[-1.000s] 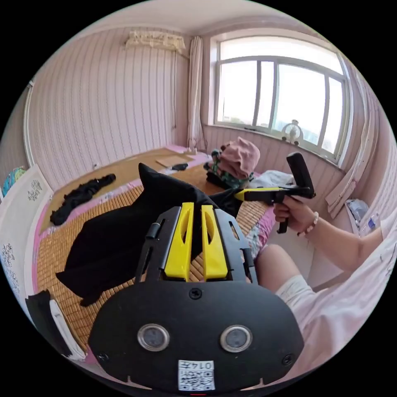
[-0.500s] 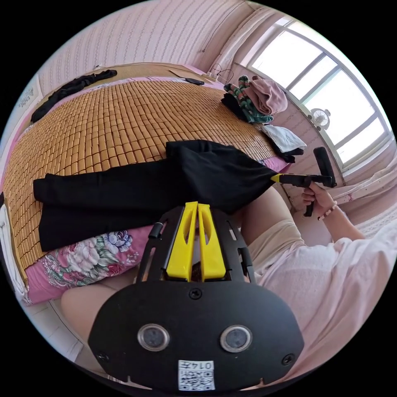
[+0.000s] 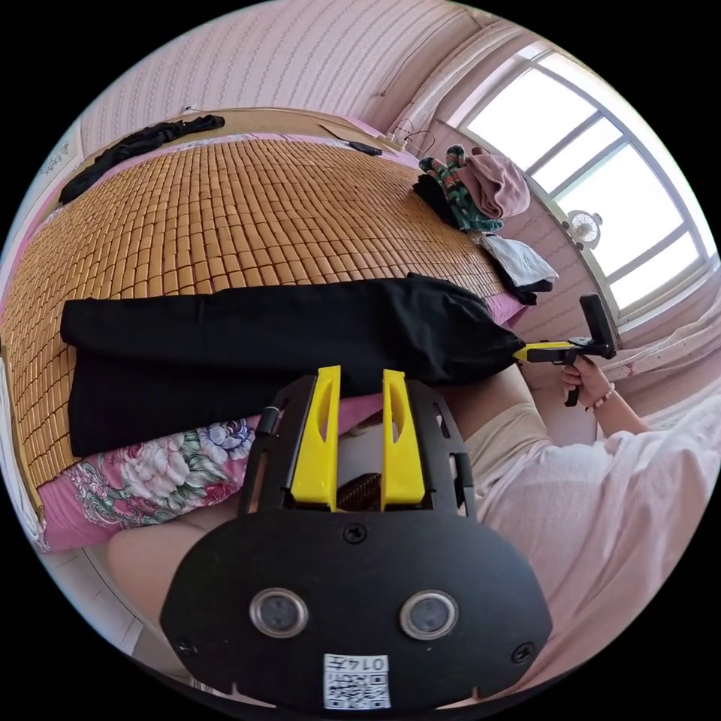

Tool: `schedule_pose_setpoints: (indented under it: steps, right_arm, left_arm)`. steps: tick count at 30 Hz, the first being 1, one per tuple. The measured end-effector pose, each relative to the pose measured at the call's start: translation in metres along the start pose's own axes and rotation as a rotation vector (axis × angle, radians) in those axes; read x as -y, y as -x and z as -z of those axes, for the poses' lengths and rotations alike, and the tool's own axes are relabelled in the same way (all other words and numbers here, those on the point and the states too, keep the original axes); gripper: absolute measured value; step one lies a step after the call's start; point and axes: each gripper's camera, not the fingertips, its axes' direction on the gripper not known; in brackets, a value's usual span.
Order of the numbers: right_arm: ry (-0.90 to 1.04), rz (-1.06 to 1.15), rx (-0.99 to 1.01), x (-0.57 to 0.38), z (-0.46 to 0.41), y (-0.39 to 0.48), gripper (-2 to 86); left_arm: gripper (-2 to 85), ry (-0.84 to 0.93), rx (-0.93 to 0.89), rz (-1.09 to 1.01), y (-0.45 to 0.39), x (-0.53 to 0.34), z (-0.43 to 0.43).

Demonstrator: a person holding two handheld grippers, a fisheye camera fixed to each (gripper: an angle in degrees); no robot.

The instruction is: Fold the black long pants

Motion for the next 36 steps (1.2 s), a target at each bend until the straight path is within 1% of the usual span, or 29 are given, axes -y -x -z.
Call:
schedule_pose_setpoints:
  steps: [6,8,9,10,11,13,14,15,17,18,20,21,23,25,26,27,29,30,31,32,33,35,36]
  right_arm:
    - [-0.071,0.004,-0.048,0.023,0.007,0.005,1.6]
    - [-0.057,0.024,-0.034,0.039,0.005,0.005,1.5]
    - [-0.058,0.028,-0.033,0.043,0.004,0.006,1.5]
    - [-0.069,0.041,-0.036,0.05,0.004,0.009,1.4]
    - [-0.086,0.061,-0.042,0.057,0.006,0.015,1.3]
    - [-0.12,0.106,-0.051,0.069,0.011,0.025,1.2]
    - [-0.15,0.137,-0.062,0.079,0.016,0.032,1.1]
    - [-0.165,0.152,-0.069,0.085,0.02,0.035,1.1]
    - [-0.239,0.213,-0.084,0.111,0.041,0.051,1.0]
    - [-0.264,0.234,-0.083,0.117,0.048,0.056,1.0]
    - [-0.403,0.32,-0.076,0.131,0.083,0.077,1.0]
    - [-0.442,0.337,-0.072,0.131,0.091,0.081,1.0]
    - [-0.585,0.393,-0.013,0.117,0.121,0.089,0.9]
    - [-0.651,0.424,0.014,0.097,0.13,0.085,0.9]
    - [-0.652,0.418,0.002,0.084,0.127,0.077,0.9]
    - [-0.632,0.406,-0.014,0.079,0.123,0.071,0.9]
    - [-0.431,0.291,-0.07,0.064,0.09,0.037,0.8]
    - [-0.367,0.253,-0.055,0.062,0.078,0.026,0.8]
    - [-0.238,0.166,-0.007,0.058,0.055,0.005,0.8]
    - [-0.118,0.072,0.019,0.054,0.032,-0.016,0.8]
    - [-0.06,0.029,0.023,0.052,0.022,-0.024,0.8]
    - [0.056,-0.069,0.001,0.05,0.001,-0.045,0.6]
    - [0.078,-0.088,-0.001,0.051,-0.001,-0.048,0.5]
  left_arm:
    - [9.1,0.009,0.114,-0.047,0.007,0.001,-0.009]
    - [9.1,0.073,0.268,-0.077,0.012,0.003,-0.033]
    - [9.1,0.114,0.293,-0.073,0.014,0.003,-0.042]
    - [8.8,0.143,0.306,-0.072,0.017,0.001,-0.053]
    - [8.3,0.097,0.316,-0.069,0.017,-0.001,-0.05]
    - [7.1,0.101,0.301,-0.021,0.02,-0.001,-0.047]
    - [2.9,0.105,0.294,-0.038,0.019,-0.001,-0.045]
    - [0.8,0.11,0.284,-0.049,0.02,0.0,-0.043]
    - [-0.4,0.106,0.291,-0.022,0.025,0.008,-0.031]
    - [-0.6,0.08,0.291,0.003,0.026,0.011,-0.022]
    - [-0.9,-0.124,0.26,0.082,0.029,0.025,0.031]
    - [-0.9,-0.18,0.261,0.081,0.027,0.028,0.047]
    - [-1.0,-0.421,0.266,0.069,0.018,0.024,0.116]
    - [-1.0,-0.555,0.251,0.051,0.012,0.007,0.158]
    - [-1.0,-0.584,0.245,0.044,0.01,-0.007,0.175]
    - [-1.0,-0.576,0.242,0.043,0.01,-0.013,0.18]
    - [-1.0,-0.506,0.22,0.05,0.015,-0.044,0.182]
    - [-1.0,-0.474,0.198,0.051,0.017,-0.051,0.177]
    - [-1.0,-0.385,0.145,0.052,0.021,-0.063,0.161]
    - [-1.0,-0.248,0.124,0.072,0.024,-0.072,0.139]
    - [-1.0,-0.191,0.126,0.072,0.024,-0.076,0.128]
    - [-1.0,-0.013,0.14,0.072,0.017,-0.088,0.091]
    - [-1.0,0.01,0.128,0.083,0.016,-0.089,0.085]
